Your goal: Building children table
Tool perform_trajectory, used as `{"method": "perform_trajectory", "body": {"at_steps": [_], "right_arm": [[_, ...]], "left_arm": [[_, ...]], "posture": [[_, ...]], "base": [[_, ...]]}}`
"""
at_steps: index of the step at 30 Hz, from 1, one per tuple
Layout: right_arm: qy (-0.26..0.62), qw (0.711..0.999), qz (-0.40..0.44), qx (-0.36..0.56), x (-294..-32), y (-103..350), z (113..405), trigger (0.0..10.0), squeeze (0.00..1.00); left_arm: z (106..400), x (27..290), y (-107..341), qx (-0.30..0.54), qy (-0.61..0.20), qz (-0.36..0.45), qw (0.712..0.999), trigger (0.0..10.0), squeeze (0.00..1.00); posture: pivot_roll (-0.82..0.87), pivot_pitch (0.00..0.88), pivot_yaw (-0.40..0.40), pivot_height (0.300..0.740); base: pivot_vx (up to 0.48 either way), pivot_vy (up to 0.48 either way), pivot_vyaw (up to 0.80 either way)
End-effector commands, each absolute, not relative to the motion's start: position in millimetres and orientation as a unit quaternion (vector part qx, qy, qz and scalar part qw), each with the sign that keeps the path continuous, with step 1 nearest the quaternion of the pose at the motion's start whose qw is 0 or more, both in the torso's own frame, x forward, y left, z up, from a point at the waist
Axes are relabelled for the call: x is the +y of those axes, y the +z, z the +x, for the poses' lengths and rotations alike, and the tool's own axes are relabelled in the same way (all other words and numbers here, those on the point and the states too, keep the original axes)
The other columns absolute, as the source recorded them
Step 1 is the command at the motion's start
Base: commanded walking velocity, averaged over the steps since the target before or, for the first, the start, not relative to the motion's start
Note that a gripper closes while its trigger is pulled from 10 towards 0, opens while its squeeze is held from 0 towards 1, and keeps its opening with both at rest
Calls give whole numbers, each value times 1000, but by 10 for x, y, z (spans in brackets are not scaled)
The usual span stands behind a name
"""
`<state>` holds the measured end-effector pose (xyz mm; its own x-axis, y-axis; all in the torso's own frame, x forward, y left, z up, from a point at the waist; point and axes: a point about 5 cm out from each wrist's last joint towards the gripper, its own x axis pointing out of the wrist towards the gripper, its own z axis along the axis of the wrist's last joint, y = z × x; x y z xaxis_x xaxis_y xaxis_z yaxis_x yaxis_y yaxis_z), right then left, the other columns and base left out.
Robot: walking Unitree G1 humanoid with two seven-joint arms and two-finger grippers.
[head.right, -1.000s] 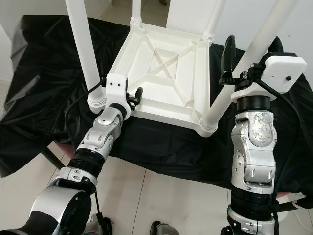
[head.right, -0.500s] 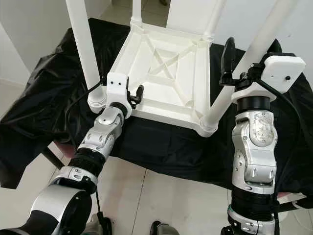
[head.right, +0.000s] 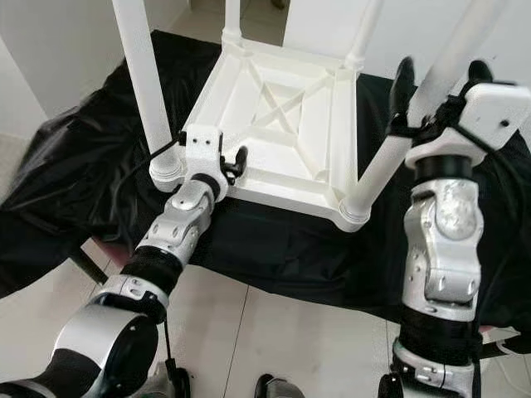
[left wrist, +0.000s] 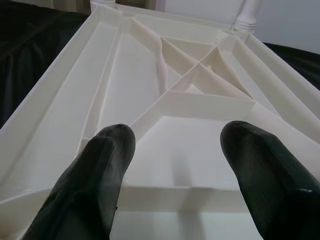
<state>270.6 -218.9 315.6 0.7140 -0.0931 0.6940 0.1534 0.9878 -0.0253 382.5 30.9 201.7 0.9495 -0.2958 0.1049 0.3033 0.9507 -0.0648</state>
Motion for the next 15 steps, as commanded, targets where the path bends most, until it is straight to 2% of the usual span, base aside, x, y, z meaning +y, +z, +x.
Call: {"method": "perform_trajectory", "body": {"at_steps": [1, 15], "right_arm": [[-76, 925, -35, -371, -2240, 3160, 2713, 10000, 0], [-68, 928, -29, -364, -2228, 3141, 2755, 10000, 0]], "left_arm": [[3819, 264, 1949, -36, -151, -45, 987, 10000, 0], [3834, 289, 1895, -34, -156, -38, 986, 10000, 0]], "posture": [[13, 153, -66, 740], [8, 162, -67, 740]], "base": [[0, 0, 0], [0, 0, 0]]}}
